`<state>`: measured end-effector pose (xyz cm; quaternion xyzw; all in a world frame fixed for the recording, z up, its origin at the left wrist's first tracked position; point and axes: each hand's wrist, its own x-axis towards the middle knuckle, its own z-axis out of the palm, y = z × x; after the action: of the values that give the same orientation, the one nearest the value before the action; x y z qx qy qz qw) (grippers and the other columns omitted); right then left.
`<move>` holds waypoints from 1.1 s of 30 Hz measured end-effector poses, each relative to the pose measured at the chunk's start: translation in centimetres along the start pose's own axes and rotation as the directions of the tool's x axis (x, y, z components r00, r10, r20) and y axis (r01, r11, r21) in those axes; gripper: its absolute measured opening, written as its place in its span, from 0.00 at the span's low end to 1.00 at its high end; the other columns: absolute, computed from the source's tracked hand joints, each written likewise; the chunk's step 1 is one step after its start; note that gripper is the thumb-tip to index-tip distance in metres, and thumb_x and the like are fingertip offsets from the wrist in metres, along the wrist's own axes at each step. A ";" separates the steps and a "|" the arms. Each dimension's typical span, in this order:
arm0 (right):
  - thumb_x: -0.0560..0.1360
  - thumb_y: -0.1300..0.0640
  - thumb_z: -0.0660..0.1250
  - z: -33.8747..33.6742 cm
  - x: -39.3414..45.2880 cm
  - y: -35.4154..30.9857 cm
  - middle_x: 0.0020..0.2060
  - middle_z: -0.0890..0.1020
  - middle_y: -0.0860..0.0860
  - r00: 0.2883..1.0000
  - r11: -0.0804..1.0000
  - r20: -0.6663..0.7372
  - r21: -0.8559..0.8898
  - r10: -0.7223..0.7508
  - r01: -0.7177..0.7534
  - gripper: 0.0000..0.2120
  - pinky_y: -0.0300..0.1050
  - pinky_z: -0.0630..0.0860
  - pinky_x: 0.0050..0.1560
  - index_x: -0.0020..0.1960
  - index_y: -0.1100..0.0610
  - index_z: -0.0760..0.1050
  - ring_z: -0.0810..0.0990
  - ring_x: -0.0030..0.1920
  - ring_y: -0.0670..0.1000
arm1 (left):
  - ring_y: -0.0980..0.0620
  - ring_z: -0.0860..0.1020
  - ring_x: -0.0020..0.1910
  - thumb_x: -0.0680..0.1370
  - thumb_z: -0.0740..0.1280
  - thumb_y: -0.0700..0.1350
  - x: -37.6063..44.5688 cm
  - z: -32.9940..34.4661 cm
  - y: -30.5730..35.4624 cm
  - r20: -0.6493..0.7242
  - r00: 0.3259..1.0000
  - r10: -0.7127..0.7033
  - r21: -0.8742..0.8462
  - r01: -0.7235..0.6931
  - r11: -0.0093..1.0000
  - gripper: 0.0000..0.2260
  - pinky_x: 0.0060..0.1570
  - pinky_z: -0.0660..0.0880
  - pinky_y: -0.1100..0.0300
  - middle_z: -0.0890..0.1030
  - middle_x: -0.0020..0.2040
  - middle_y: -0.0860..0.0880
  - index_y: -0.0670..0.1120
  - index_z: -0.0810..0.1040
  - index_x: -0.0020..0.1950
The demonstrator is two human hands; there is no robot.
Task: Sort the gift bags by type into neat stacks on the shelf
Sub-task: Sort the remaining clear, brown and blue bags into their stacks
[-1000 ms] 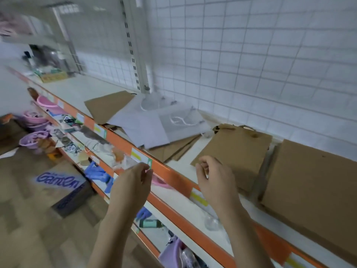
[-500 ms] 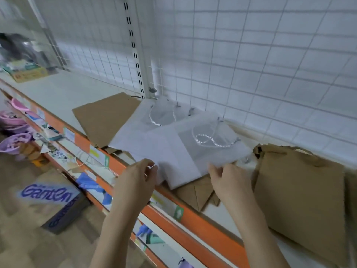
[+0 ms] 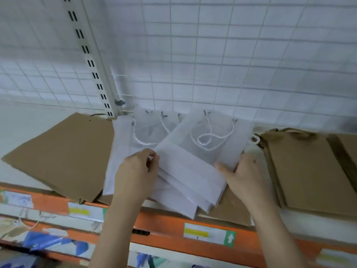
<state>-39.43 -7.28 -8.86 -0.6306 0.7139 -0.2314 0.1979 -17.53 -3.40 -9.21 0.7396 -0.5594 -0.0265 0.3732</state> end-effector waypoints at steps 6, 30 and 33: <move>0.73 0.56 0.66 -0.7 -2.2 0.7 0.57 0.75 0.61 0.976 0.978 -0.177 0.187 0.126 -0.093 0.22 0.53 0.72 0.51 0.63 0.59 0.62 0.75 0.55 0.61 | 0.35 0.76 0.41 0.73 0.68 0.44 1.6 -0.6 -2.7 -0.076 0.997 0.003 0.135 0.008 0.991 0.08 0.43 0.71 0.49 0.80 0.41 0.37 0.40 0.82 0.45; 0.79 0.62 0.54 -2.3 -7.5 1.5 0.43 0.71 0.57 0.904 0.945 -0.374 0.315 0.208 -0.087 0.16 0.47 0.64 0.40 0.66 0.56 0.58 0.70 0.39 0.58 | 0.41 0.74 0.60 0.73 0.68 0.57 5.5 2.1 4.4 0.507 0.857 -0.094 0.111 0.043 0.993 0.29 0.50 0.70 0.52 0.75 0.60 0.41 0.38 0.66 0.63; 0.79 0.62 0.54 -3.7 -6.9 2.1 0.45 0.72 0.54 0.904 0.943 -0.397 0.331 0.156 -0.017 0.17 0.45 0.60 0.39 0.66 0.55 0.58 0.68 0.39 0.55 | 0.39 0.73 0.58 0.74 0.67 0.55 4.9 0.5 4.7 0.388 0.919 -0.067 0.097 0.031 0.995 0.24 0.50 0.69 0.51 0.75 0.58 0.40 0.39 0.68 0.61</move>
<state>-42.35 0.09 -7.08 -0.4932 0.7200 -0.4644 0.1504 -19.71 -8.29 -5.02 0.7491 -0.6045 -0.1578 0.2204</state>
